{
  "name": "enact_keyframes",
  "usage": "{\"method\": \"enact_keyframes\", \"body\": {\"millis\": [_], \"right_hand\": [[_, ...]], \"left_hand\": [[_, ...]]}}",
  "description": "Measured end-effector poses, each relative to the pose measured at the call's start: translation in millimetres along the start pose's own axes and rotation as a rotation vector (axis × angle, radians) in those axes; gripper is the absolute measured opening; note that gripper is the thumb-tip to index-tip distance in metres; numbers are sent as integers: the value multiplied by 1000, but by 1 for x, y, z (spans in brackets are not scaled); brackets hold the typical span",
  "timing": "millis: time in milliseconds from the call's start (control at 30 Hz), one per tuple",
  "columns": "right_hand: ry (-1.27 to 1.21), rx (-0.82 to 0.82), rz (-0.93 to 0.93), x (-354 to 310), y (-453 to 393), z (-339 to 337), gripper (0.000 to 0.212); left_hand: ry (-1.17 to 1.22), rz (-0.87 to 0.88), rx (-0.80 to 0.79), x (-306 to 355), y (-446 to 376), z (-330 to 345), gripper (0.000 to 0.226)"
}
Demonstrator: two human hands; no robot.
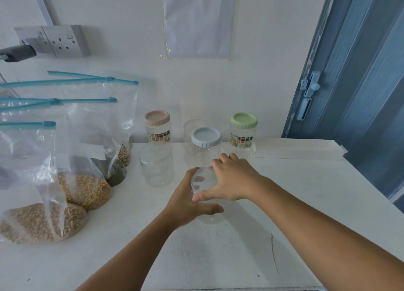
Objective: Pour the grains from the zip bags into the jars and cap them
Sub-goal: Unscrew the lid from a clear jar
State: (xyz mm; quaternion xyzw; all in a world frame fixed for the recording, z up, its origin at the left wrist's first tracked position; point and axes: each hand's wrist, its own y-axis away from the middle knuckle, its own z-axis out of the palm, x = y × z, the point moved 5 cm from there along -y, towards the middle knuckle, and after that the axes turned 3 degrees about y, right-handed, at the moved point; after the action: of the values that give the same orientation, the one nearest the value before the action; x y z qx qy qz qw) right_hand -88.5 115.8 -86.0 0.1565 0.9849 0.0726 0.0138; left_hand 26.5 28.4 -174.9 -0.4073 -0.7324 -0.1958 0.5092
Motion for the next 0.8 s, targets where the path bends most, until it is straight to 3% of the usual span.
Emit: {"method": "enact_keyframes", "body": {"millis": [100, 200, 300, 400, 500, 633, 733, 800], "right_hand": [[-37, -51, -109, -3, -2, -3, 99], [-75, -174, -121, 5, -1, -7, 114], [-8, -133, -11, 4, 0, -6, 116], [-13, -93, -40, -3, -1, -5, 100], [-41, -170, -117, -1, -2, -9, 115], [7, -112, -20, -2, -1, -11, 119], [33, -42, -50, -8, -3, -7, 101], [-10, -112, -114, -6, -6, -7, 102]], "left_hand": [[-13, 30, 10, 0, 0, 0, 103], [-10, 37, 17, -1, 0, -1, 103], [0, 5, 4, -2, -1, -2, 104], [-1, 13, 6, -1, -1, -2, 106], [3, 23, 2, -4, -2, -3, 119], [10, -29, -7, -8, -2, -8, 138], [2, -2, 16, -6, -2, -8, 134], [-3, 36, 31, -6, -3, -8, 128]]}}
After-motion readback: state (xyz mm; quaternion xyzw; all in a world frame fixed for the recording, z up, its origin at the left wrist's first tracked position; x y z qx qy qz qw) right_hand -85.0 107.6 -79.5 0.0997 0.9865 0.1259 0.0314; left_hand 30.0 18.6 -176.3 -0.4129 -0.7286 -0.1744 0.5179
